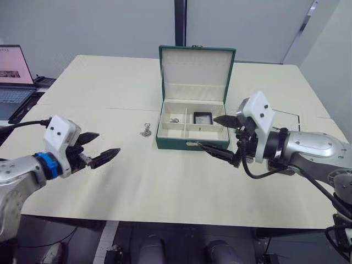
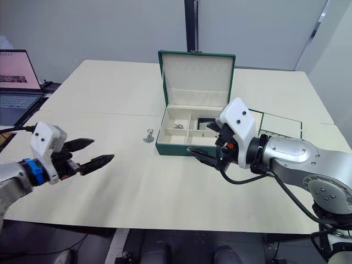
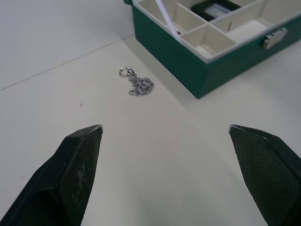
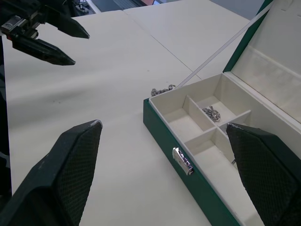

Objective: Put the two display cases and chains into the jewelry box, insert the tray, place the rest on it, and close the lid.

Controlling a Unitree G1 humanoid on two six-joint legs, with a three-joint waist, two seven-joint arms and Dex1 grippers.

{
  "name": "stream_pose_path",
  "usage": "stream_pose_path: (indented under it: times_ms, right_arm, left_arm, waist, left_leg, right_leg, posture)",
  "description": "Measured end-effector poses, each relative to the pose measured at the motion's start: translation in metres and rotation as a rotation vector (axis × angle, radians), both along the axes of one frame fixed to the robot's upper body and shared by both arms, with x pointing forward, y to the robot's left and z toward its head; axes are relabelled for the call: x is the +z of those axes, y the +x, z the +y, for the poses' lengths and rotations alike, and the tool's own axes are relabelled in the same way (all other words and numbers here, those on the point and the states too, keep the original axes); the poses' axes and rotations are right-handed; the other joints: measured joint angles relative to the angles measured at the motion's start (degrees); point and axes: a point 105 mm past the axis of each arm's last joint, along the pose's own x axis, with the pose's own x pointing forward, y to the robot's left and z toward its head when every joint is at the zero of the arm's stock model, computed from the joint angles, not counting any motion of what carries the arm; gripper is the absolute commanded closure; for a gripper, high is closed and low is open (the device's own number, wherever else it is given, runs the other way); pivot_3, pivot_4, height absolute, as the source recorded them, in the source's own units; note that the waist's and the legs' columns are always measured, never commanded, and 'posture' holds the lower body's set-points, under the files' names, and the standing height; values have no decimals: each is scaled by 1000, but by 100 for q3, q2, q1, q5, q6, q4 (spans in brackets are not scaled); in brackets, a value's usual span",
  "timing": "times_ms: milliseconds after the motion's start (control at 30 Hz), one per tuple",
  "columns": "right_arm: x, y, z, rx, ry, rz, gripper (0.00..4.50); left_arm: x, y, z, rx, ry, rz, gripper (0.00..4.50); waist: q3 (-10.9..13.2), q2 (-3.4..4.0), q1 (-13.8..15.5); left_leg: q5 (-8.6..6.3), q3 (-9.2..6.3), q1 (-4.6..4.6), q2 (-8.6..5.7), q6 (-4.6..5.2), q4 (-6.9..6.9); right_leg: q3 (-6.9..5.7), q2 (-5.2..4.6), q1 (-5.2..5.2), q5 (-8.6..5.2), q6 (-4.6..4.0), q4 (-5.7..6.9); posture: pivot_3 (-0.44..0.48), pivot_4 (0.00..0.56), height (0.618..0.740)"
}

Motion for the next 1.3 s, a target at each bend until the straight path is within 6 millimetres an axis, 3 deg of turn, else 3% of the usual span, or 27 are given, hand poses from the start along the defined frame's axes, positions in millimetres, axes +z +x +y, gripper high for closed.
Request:
stream_pose_path:
  times_ms: [167,300,467,833,1300]
  right_arm:
    - [0,0,1,5,-8,5,0]
    - [2,1,2,6,-16,0,0]
    - [2,1,1,6,-23,6,0]
    - [1,2,-2,-10,-40,11,0]
    - [6,4,-4,-26,-19,-5,0]
  left_arm:
    - [-17,27,3,201,-41,-14,38]
    - [-33,39,-8,269,-31,-11,38]
    - [-47,60,-30,282,-51,-15,38]
    - [-61,100,-46,302,-42,-30,38]
    - [-79,121,-67,276,-37,-26,38]
  waist:
    - [-2,-3,-9]
    - [-2,-3,-6]
    - [-2,-4,7]
    - [-2,-4,15]
    - [-2,-4,21]
  left_leg:
    - [1,-2,-7,2,-1,1]
    - [1,-1,-7,1,-2,1]
    - [2,-3,-11,0,-2,5]
    - [8,1,-14,-1,-13,5]
    - [11,2,-15,-2,-18,5]
  right_leg:
    - [0,2,-3,0,0,1]
    - [0,1,-2,1,0,0]
    - [-3,1,0,1,1,0]
    - [-3,1,0,1,1,-2]
    - [-4,1,1,1,2,-2]
  posture:
    - [0,150,740]
    - [0,150,740]
    - [0,150,740]
    - [0,150,740]
    - [0,150,740]
